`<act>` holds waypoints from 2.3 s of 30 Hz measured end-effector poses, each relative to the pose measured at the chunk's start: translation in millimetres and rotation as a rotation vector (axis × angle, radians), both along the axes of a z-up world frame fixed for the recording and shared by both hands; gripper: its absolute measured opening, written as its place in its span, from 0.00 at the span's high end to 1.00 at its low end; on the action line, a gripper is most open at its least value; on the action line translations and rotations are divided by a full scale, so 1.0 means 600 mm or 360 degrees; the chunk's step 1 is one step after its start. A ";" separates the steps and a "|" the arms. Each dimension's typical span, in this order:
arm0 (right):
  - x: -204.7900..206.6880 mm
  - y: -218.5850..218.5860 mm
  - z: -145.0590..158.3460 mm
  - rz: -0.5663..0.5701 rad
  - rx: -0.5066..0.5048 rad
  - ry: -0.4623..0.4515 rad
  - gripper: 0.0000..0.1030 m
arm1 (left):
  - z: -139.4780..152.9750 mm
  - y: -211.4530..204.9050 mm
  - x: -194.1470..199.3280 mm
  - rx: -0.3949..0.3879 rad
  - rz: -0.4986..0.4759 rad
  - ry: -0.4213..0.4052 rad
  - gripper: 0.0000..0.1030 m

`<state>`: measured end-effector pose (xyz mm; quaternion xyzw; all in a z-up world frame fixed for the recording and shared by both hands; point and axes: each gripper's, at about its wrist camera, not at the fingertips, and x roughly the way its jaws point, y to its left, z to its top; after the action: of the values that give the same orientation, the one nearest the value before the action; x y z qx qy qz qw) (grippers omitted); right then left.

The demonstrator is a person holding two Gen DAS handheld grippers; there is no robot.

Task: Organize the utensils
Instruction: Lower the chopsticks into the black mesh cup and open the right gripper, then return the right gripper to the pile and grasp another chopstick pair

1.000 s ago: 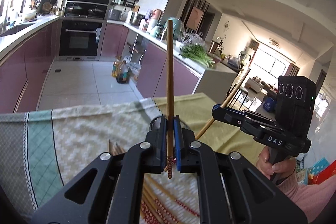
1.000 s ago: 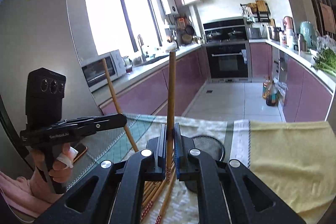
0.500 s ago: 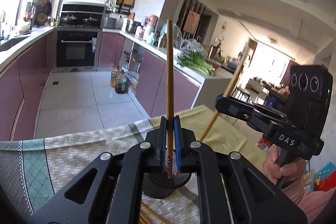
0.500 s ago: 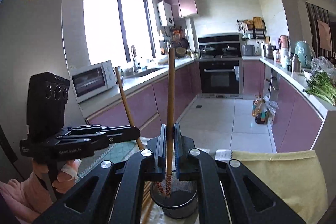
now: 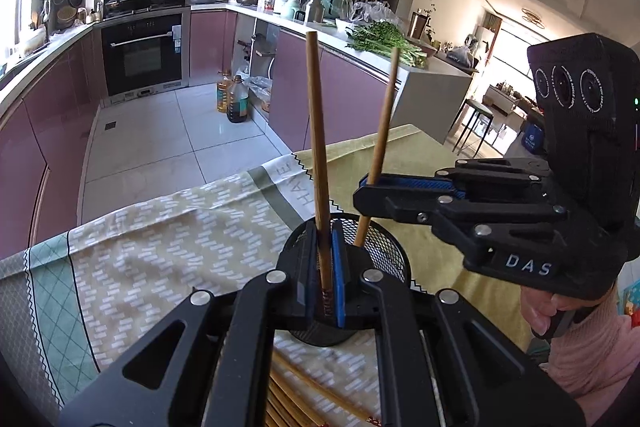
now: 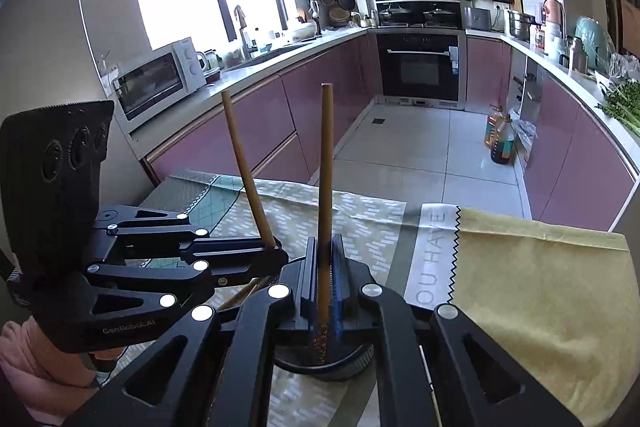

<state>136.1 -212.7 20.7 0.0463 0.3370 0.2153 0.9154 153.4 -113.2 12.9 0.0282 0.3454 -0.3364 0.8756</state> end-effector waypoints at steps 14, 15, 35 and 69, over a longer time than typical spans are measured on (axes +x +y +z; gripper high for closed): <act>-0.078 -0.007 0.013 0.0000 0.0085 -0.0153 0.72 | -0.003 0.108 -0.056 0.0038 0.0244 -0.0197 0.64; -0.092 0.000 0.013 0.0042 0.0081 -0.0165 0.71 | -0.012 0.118 -0.059 0.0073 0.0267 -0.0193 0.64; -0.106 0.124 -0.160 0.0156 -0.0141 0.0306 0.75 | -0.211 0.176 -0.094 0.0340 0.0332 0.0190 0.84; -0.073 0.141 -0.182 0.0020 -0.0208 0.0297 0.95 | -0.204 0.141 -0.063 0.0350 0.0412 0.0229 0.92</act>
<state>92.3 -127.9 -88.4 0.0042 0.4345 0.1934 0.8796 115.4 -28.4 -109.3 0.0548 0.4426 -0.1824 0.8762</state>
